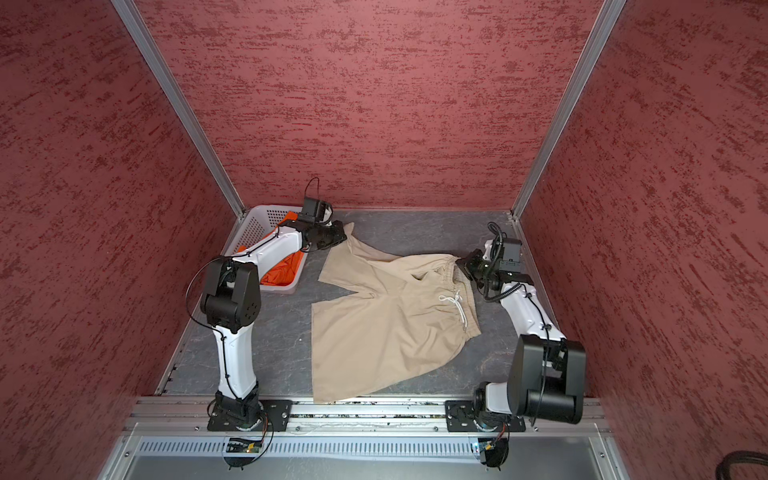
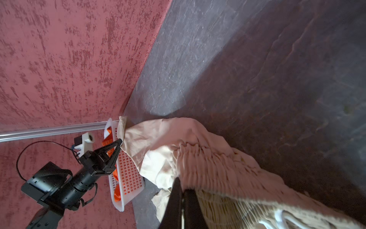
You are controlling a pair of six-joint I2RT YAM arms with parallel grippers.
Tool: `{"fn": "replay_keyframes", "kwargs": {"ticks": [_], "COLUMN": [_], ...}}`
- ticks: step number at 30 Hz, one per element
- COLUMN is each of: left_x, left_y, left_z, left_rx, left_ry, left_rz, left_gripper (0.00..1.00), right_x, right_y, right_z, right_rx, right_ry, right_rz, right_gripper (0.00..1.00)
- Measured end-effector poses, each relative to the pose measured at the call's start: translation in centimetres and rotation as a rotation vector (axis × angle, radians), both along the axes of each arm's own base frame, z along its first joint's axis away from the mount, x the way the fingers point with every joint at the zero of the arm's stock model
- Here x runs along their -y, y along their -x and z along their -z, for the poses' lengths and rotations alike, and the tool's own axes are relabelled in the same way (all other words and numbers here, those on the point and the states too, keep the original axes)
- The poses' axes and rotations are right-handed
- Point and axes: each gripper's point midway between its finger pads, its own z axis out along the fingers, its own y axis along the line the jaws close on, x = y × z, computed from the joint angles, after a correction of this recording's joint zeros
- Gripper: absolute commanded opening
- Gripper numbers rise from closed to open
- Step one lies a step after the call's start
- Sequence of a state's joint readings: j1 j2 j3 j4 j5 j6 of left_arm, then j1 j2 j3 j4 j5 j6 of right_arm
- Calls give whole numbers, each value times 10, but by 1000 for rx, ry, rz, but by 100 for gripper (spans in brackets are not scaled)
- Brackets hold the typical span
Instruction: Fold and stack the shorts
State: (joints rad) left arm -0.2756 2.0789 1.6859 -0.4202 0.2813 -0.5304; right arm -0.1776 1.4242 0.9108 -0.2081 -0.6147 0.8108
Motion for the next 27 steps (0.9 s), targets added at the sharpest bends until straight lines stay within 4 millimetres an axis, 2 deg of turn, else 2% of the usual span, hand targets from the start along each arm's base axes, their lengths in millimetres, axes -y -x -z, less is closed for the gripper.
{"fn": "replay_keyframes", "kwargs": {"ticks": [3, 5, 6, 7, 9, 11, 13, 16, 19, 22, 24, 27], "left_x": [0, 2, 4, 5, 9, 13, 15, 19, 23, 25, 29, 38], "left_y": [-23, -37, -45, -51, -62, -66, -66, -63, -56, -31, -11, 17], "left_z": [-8, -6, -3, 2, 13, 25, 35, 37, 34, 36, 35, 35], "left_rx": [45, 57, 58, 58, 44, 25, 5, -5, -2, -33, -53, -77], "left_ry": [63, 101, 116, 130, 150, 160, 160, 159, 154, 133, 112, 85], "left_rz": [-18, -28, -33, -36, -43, -48, -49, -45, -31, -8, 14, 56], "left_gripper": [9, 10, 12, 18, 29, 41, 42, 42, 39, 35, 32, 27], "right_x": [15, 25, 31, 37, 49, 60, 69, 78, 86, 95, 97, 88], "right_y": [-24, -40, -48, -56, -72, -88, -101, -112, -120, -125, -118, -100], "right_z": [12, 21, 25, 30, 39, 49, 61, 70, 60, 38, 18, -19], "right_rx": [-13, -18, -18, -20, -17, -12, -12, -13, 14, 61, 87, 146], "right_ry": [-43, -68, -79, -91, -113, -136, -156, -163, -135, -52, 16, 120], "right_rz": [35, 60, 76, 93, 128, 161, 187, 210, 220, 222, 219, 194], "right_gripper": [1, 7, 14, 21, 29, 36, 42, 52, 55, 55, 52, 46]}}
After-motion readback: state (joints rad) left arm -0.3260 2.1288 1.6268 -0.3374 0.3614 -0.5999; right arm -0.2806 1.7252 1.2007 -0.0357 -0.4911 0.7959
